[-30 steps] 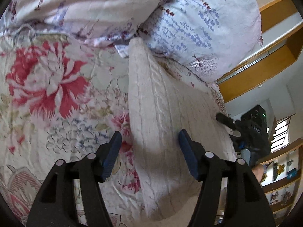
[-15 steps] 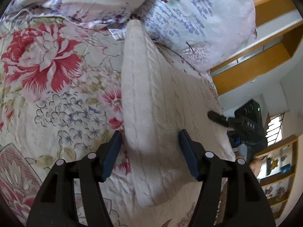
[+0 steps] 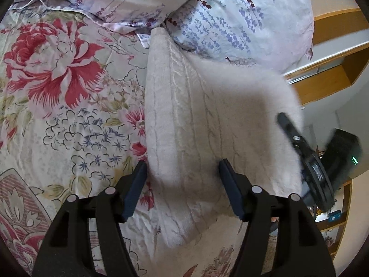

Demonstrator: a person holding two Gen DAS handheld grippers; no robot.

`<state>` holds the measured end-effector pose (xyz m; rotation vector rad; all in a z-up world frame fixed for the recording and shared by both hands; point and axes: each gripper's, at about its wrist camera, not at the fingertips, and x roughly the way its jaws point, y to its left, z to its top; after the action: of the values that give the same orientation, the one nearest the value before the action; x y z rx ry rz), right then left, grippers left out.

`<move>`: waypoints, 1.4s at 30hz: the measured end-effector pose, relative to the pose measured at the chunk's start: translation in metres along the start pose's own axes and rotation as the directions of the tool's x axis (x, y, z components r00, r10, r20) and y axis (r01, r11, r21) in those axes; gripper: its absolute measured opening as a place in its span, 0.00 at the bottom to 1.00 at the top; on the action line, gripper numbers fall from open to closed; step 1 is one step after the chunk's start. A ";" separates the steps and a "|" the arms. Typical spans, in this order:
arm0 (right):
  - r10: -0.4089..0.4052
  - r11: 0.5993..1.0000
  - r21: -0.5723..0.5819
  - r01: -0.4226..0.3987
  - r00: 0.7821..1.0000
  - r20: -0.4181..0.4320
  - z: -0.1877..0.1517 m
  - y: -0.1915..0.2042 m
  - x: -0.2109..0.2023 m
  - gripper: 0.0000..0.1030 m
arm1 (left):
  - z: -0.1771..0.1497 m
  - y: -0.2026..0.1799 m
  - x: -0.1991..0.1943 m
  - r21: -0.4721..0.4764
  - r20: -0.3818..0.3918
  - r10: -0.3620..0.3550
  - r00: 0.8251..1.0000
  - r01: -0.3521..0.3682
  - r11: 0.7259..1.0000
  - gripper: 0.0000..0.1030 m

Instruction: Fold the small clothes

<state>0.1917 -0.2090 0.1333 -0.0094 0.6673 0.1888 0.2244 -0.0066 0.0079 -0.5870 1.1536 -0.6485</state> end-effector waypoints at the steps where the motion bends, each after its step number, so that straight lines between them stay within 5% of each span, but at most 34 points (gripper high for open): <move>1: -0.044 0.996 -0.077 0.046 0.999 0.026 0.001 0.012 -0.004 0.16 | -0.001 0.000 -0.002 0.000 0.001 0.000 1.000 0.000 1.000 0.64; 5: -0.180 0.966 -0.177 0.187 0.982 0.053 0.002 0.019 -0.006 0.15 | -0.003 -0.003 -0.005 0.008 0.003 -0.014 1.000 0.014 1.000 0.65; 10: -0.254 0.967 0.010 0.255 0.967 -0.031 -0.014 -0.044 -0.004 0.15 | -0.010 -0.018 -0.003 0.084 -0.023 -0.025 0.999 0.027 0.996 0.67; 14: -0.212 0.961 0.149 0.234 0.966 -0.151 -0.045 -0.078 0.008 0.15 | -0.019 -0.027 0.007 0.138 -0.074 -0.012 0.997 0.022 0.990 0.67; 21: -0.190 0.927 0.312 0.206 0.978 -0.080 -0.048 -0.108 -0.013 0.15 | -0.028 -0.040 0.013 0.207 -0.103 -0.003 0.995 0.025 0.978 0.67; 25: -0.121 0.884 0.416 0.216 0.962 -0.243 -0.067 -0.136 0.020 0.25 | -0.034 -0.040 0.017 0.210 -0.126 -0.008 0.992 0.034 0.977 0.66; 30: -0.123 0.819 0.545 0.180 0.983 -0.140 -0.073 -0.154 -0.027 0.44 | -0.041 -0.041 0.009 0.204 -0.131 -0.029 0.991 0.056 0.977 0.66; 32: -0.070 0.810 0.573 0.123 0.991 -0.114 -0.081 -0.151 -0.045 0.44 | -0.043 -0.041 0.007 0.194 -0.135 -0.041 0.990 0.067 0.979 0.66; 42: 0.008 0.840 0.539 0.066 0.991 -0.134 -0.113 -0.113 -0.072 0.44 | -0.057 -0.040 0.005 0.149 -0.138 -0.059 0.989 0.079 0.986 0.54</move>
<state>0.0868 -0.3401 0.0833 0.5213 0.8346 -0.0387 0.1653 -0.0428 0.0164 -0.4588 1.1992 -0.8392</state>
